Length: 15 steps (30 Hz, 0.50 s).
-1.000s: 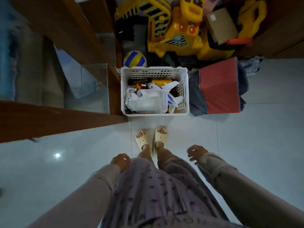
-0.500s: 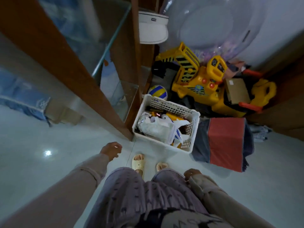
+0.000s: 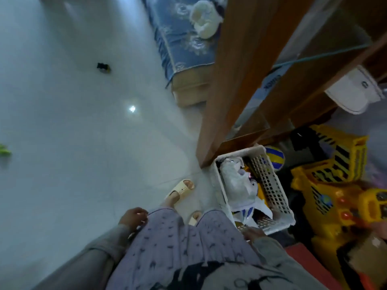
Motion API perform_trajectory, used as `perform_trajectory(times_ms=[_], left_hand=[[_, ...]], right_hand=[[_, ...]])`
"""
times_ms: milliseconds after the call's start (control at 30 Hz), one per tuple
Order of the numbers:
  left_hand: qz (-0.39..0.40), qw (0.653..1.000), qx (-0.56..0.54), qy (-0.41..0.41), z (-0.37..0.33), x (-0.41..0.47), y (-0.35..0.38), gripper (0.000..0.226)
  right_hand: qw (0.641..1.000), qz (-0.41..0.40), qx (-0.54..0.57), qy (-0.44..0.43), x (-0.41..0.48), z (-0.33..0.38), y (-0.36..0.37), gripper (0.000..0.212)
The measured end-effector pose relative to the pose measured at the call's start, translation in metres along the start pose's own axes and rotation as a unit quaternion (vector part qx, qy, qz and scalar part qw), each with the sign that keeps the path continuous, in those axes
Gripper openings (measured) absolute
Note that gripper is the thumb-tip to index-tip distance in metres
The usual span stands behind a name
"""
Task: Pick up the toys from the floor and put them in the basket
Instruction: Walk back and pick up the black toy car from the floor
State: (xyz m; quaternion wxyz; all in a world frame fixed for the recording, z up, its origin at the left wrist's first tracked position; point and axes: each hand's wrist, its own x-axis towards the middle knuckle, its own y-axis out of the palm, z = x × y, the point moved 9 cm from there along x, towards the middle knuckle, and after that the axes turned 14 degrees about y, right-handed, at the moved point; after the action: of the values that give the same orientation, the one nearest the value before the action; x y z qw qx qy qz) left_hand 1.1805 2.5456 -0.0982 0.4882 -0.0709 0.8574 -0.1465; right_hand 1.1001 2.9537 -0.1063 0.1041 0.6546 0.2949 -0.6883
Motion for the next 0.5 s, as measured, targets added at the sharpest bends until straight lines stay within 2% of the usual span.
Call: perform_trajectory(times_ms=[100, 167, 233, 300, 400, 500], left_hand=[[-0.04, 0.997, -0.056, -0.046, 0.057, -0.03, 0.003, 0.012], [-0.064, 0.995, -0.059, -0.057, 0.084, -0.047, 0.008, 0.016], [-0.075, 0.993, -0.06, -0.066, 0.105, -0.063, 0.015, 0.032], [-0.08, 0.99, -0.081, -0.085, 0.122, -0.071, 0.02, 0.027], [-0.108, 0.981, -0.115, -0.114, 0.14, -0.07, 0.019, 0.026], [-0.134, 0.974, -0.129, -0.126, 0.14, -0.064, 0.006, 0.024]], right_hand=[[0.995, 0.012, -0.089, -0.03, 0.005, 0.042, 0.013, 0.003], [0.99, 0.003, -0.13, -0.05, -0.004, 0.076, 0.025, 0.019], [0.983, -0.008, -0.162, -0.082, -0.022, 0.11, 0.036, 0.018], [0.973, -0.014, -0.198, -0.12, -0.038, 0.143, 0.044, 0.028], [0.962, -0.003, -0.233, -0.144, -0.055, 0.177, 0.062, 0.034], [0.967, 0.011, -0.216, -0.136, -0.06, 0.199, 0.08, 0.03]])
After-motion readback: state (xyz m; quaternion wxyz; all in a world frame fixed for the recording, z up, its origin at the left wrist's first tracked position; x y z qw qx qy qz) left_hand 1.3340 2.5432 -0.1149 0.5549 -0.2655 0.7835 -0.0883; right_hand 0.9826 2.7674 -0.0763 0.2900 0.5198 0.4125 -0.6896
